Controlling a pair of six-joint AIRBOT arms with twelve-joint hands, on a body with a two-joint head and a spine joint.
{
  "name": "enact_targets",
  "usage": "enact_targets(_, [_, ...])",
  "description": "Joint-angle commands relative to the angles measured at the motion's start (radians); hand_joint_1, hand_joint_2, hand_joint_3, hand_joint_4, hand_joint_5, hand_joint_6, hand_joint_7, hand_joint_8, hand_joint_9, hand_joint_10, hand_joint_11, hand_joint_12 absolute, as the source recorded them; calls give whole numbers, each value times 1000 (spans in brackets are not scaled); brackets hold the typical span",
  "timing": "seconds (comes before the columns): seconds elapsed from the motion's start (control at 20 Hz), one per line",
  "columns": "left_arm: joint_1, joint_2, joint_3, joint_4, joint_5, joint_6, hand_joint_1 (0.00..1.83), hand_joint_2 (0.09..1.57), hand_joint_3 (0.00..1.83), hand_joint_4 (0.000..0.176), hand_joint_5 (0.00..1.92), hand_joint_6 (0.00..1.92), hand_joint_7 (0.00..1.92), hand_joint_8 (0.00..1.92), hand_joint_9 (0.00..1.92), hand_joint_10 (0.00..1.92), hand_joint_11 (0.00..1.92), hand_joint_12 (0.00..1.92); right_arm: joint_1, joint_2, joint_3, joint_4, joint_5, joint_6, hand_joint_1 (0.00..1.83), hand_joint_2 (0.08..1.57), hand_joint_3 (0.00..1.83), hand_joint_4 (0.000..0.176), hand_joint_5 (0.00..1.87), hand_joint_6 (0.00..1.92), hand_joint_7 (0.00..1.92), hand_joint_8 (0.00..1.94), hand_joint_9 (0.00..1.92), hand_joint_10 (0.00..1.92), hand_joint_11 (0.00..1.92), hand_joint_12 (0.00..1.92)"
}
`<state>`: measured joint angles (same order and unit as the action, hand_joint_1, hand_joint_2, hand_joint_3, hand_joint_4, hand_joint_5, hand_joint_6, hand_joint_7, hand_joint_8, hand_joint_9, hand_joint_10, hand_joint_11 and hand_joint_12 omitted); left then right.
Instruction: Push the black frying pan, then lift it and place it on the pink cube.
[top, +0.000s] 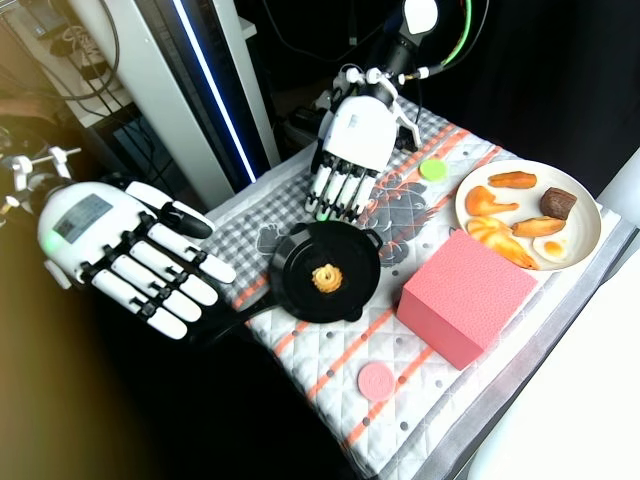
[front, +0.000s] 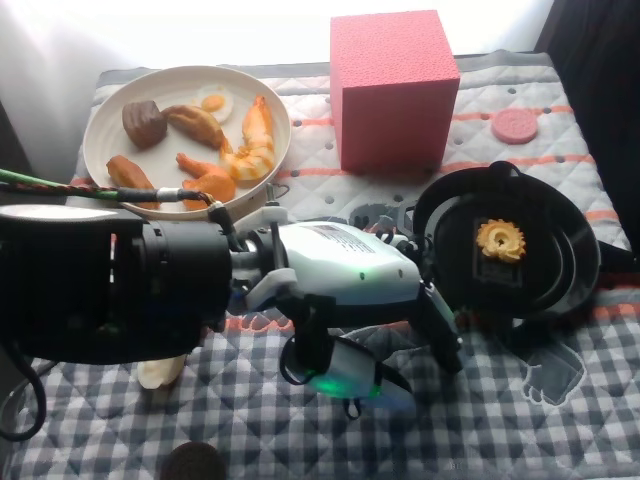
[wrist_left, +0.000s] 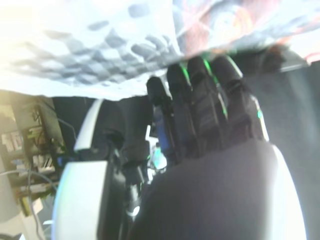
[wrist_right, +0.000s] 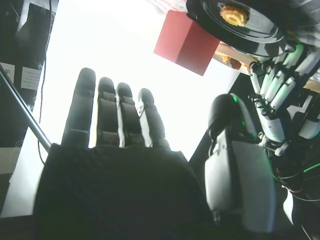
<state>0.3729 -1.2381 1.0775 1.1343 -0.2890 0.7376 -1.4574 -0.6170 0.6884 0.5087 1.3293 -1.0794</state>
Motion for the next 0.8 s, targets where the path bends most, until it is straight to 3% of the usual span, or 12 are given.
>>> enact_targets(0.0, [-16,-6,4,-20,-84,-10,808,1284,36,28,639,43,558,0,458,68,0,818,5,1,5,4,123,1,257,1226,0,35,0,0,0,0,0,0,0,387])
enact_targets(0.1, [-18,-14,7,-20,-91,-16,824,1215,4,43,619,27,561,3,475,73,0,863,5,1,6,4,123,1,249,1225,0,40,0,0,0,0,0,0,0,387])
enact_targets(0.15, [-21,-20,9,-20,-94,-17,886,1197,0,20,661,41,600,14,501,89,0,964,5,1,6,4,123,1,249,1229,2,30,0,0,0,0,0,0,0,387])
enact_targets(0.2, [-21,-21,10,-20,-94,-17,888,1226,8,7,635,28,561,4,453,81,0,909,5,1,6,4,123,1,276,1235,0,23,0,0,0,0,0,0,0,253])
enact_targets(0.25, [-22,-25,13,-20,-96,-18,902,1225,6,4,642,30,547,1,448,97,0,938,5,1,6,4,123,1,275,1238,0,24,0,0,0,0,0,0,0,143])
enact_targets(0.3, [-24,-29,15,-20,-97,-19,874,1220,3,0,547,7,439,0,364,74,0,798,5,1,6,4,123,1,276,1242,2,18,0,0,0,0,0,0,0,121])
enact_targets(0.4, [-31,-41,21,-20,-99,-20,885,1191,0,0,565,14,446,4,352,73,0,764,5,1,7,4,123,1,260,1241,0,17,0,0,0,0,0,0,0,196])
enact_targets(0.45, [-33,-45,24,-20,-99,-20,879,1192,0,0,579,18,500,22,391,118,0,1061,5,1,7,4,123,1,238,1242,1,20,0,0,0,0,0,0,0,219])
enact_targets(0.5, [-35,-50,28,-20,-102,-20,878,1197,0,0,586,19,513,62,175,728,0,1379,5,1,7,3,123,1,236,1243,1,24,0,0,0,0,0,0,0,223])
enact_targets(0.6, [-39,-54,31,-20,-104,-20,834,1138,0,5,592,15,499,180,55,1094,0,1469,5,0,7,3,123,1,260,1248,2,24,0,0,0,0,0,0,0,219])
enact_targets(0.65, [-40,-55,32,-20,-104,-20,808,1159,0,19,606,20,381,516,15,1191,0,1525,5,0,7,3,123,1,260,1248,0,26,0,0,0,0,0,0,0,182])
enact_targets(0.75, [-33,-55,33,-20,-104,-31,818,1175,4,16,579,8,318,684,35,1089,0,1351,4,0,7,3,123,1,261,1241,0,36,0,0,0,0,0,0,0,122])
